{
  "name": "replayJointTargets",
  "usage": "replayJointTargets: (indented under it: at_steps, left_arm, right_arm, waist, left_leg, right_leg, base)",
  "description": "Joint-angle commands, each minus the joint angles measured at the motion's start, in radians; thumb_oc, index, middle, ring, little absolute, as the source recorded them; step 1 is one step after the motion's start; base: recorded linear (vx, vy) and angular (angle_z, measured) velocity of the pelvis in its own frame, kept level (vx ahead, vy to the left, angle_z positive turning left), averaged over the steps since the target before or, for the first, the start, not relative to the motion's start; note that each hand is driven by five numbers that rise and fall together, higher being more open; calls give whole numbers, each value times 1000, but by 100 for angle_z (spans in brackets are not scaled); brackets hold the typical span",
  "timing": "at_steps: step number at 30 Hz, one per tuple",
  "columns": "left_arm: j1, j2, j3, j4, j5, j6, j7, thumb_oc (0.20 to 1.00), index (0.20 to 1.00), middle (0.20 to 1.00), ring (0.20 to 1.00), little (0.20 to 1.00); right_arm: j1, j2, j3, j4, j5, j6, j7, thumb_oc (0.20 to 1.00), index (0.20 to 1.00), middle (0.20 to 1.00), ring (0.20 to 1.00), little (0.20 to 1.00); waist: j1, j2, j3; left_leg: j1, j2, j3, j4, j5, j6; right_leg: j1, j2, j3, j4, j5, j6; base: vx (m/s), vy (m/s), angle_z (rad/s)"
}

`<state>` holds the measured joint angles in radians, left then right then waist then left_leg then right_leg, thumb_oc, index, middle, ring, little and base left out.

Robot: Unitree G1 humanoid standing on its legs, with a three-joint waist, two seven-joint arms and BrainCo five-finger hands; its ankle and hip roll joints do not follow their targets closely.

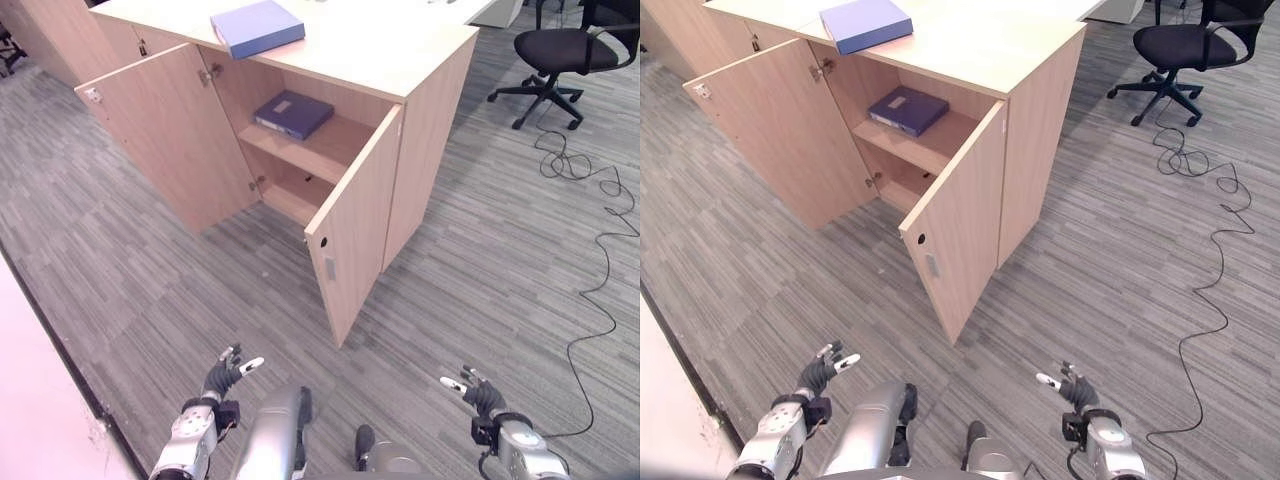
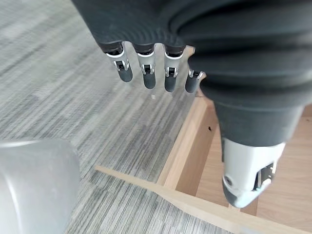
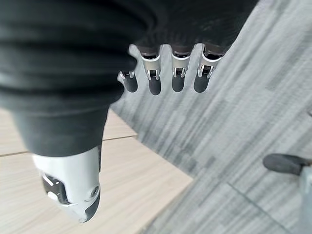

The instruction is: Put the empty folder in the office cabinet

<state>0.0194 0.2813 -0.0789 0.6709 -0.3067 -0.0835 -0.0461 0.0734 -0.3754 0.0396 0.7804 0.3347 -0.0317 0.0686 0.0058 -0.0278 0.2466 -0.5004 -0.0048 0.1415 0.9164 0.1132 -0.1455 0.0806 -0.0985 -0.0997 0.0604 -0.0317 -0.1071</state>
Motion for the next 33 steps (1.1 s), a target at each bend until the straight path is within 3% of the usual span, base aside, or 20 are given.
replayJointTargets:
  at_steps: [1,3,4,5,6,7,10,11,13,16,17,19,21,22,23,24,26,28,31,33]
  left_arm:
    - [18,10,-17,-37,-3,-36,1,1000,1000,1000,1000,1000]
    - [15,8,-18,-39,-4,-36,4,1000,1000,1000,1000,1000]
    - [11,8,-17,-46,-17,-37,16,1000,1000,1000,1000,1000]
    - [12,7,-14,-46,-25,-39,23,1000,1000,1000,1000,1000]
    - [13,7,-14,-45,-25,-39,23,1000,1000,1000,1000,1000]
    - [22,7,-5,-38,-35,-45,31,1000,1000,1000,1000,1000]
    - [35,19,9,-21,-52,-55,31,1000,1000,1000,1000,1000]
    - [35,20,8,-20,-52,-57,29,1000,1000,1000,1000,1000]
    - [21,21,-12,-26,-45,-50,21,1000,1000,1000,1000,1000]
    - [-8,39,-42,-44,-21,-53,15,1000,1000,1000,1000,1000]
    - [-15,47,-48,-45,-13,-55,13,1000,1000,1000,1000,1000]
    - [-30,71,-60,-56,13,-54,4,1000,1000,1000,1000,1000]
    - [-34,89,-49,-70,11,-46,4,1000,1000,1000,1000,1000]
    - [-34,90,-49,-70,11,-46,4,1000,1000,1000,1000,1000]
    - [-24,100,-40,-82,13,-38,3,1000,1000,1000,1000,1000]
    - [-19,104,-36,-90,14,-34,-1,1000,1000,1000,1000,1000]
    - [-13,106,-34,-93,18,-29,-6,1000,1000,1000,1000,1000]
    - [1,96,-26,-99,20,-17,-12,1000,1000,1000,1000,1000]
    - [21,90,-13,-104,24,-5,-19,1000,1000,1000,1000,1000]
    - [35,77,-17,-110,26,-7,-31,1000,1000,1000,1000,1000]
  right_arm:
    - [34,-41,-37,-34,47,-33,3,1000,1000,1000,1000,1000]
    - [37,-46,-39,-31,48,-35,0,1000,1000,1000,1000,1000]
    - [29,-50,-40,-20,49,-40,-11,1000,1000,1000,1000,1000]
    - [26,-49,-37,-13,48,-40,-13,1000,1000,1000,1000,1000]
    - [26,-49,-36,-12,48,-40,-13,1000,1000,1000,1000,1000]
    - [25,-44,-31,3,50,-38,-10,1000,1000,1000,1000,1000]
    - [1,-46,-8,48,51,-34,9,1000,1000,1000,1000,1000]
    - [1,-44,-6,54,47,-31,17,1000,1000,1000,1000,1000]
    - [9,-45,-21,52,46,-31,16,1000,1000,1000,1000,1000]
    - [1,-36,-40,52,56,-30,12,1000,1000,1000,1000,1000]
    - [-3,-31,-43,52,56,-30,12,1000,1000,1000,1000,1000]
    - [-15,9,-44,42,53,-28,13,1000,1000,1000,1000,1000]
    - [-30,32,-31,28,44,-32,9,1000,1000,1000,1000,1000]
    - [-30,32,-31,28,44,-32,9,1000,1000,1000,1000,1000]
    - [-36,44,-24,17,36,-31,7,1000,1000,1000,1000,1000]
    - [-40,47,-23,11,34,-34,5,1000,1000,1000,1000,1000]
    - [-41,49,-20,7,32,-36,1,1000,1000,1000,1000,1000]
    - [-54,54,-15,10,35,-40,-7,1000,1000,1000,1000,1000]
    - [-42,55,-5,8,21,-42,-5,1000,1000,1000,1000,1000]
    - [-32,56,0,12,19,-40,-5,1000,1000,1000,1000,1000]
  waist:
    - [-16,54,-2]
    - [-25,69,2]
    - [-25,94,-4]
    - [-21,96,-5]
    - [-22,94,-2]
    - [-15,97,-9]
    - [0,92,-42]
    - [-6,95,-51]
    - [-17,100,-57]
    - [-30,86,-76]
    - [-32,74,-84]
    - [-39,43,-95]
    - [-25,42,-74]
    - [-25,41,-74]
    - [-6,52,-61]
    - [-2,58,-54]
    - [2,62,-44]
    - [0,73,-18]
    - [12,75,1]
    - [15,56,-6]
  left_leg:
    - [277,152,49,-472,-37,9]
    - [328,184,46,-617,-13,8]
    - [348,242,-38,-788,59,-7]
    - [354,264,-113,-832,78,-16]
    - [359,263,-112,-836,78,-18]
    - [359,300,-233,-860,108,-41]
    - [418,310,-419,-818,116,-68]
    - [435,309,-418,-822,88,-70]
    - [437,308,-346,-833,77,-85]
    - [444,275,-269,-871,-10,-82]
    - [450,253,-252,-881,-33,-69]
    - [474,193,-164,-906,-82,-19]
    - [502,169,-86,-922,-106,15]
    - [501,169,-86,-921,-106,15]
    - [520,155,-26,-930,-117,32]
    - [529,147,0,-938,-118,42]
    - [543,137,25,-945,-124,54]
    - [568,97,81,-958,-126,94]
    - [571,89,121,-942,-139,105]
    - [574,76,140,-931,-142,98]
  right_leg:
    - [55,-29,21,-7,-53,171]
    - [68,-30,22,-1,-70,182]
    - [79,-21,51,23,-103,202]
    - [83,-19,86,45,-121,207]
    - [84,-20,85,51,-128,206]
    - [80,-19,158,88,-157,215]
    - [24,-26,279,147,-185,236]
    - [24,-31,285,150,-194,243]
    - [42,-56,279,134,-191,260]
    - [45,-121,271,109,-156,302]
    - [42,-151,273,100,-129,322]
    - [-12,-214,279,108,17,369]
    - [-99,-252,191,197,121,367]
    - [-99,-252,191,198,120,367]
    - [-133,-300,10,251,166,347]
    - [-142,-317,-71,279,172,342]
    - [-153,-313,-132,314,155,339]
    - [-210,-149,-245,331,48,309]
    - [-191,-123,-356,354,3,283]
    - [-123,-107,-333,234,-36,258]
  base:
    - [188,221,2]
    - [224,279,16]
    - [388,430,26]
    - [311,308,32]
    - [300,259,-10]
    - [261,269,-38]
    - [310,376,-133]
    - [329,348,-191]
    - [193,307,-32]
    - [134,319,29]
    - [140,398,9]
    - [145,554,-28]
    - [49,418,-54]
    - [-7,330,-77]
    - [-29,362,-75]
    - [-57,513,-79]
    - [-40,339,-66]
    - [-48,400,-84]
    - [-100,130,-75]
    - [-35,-54,-24]
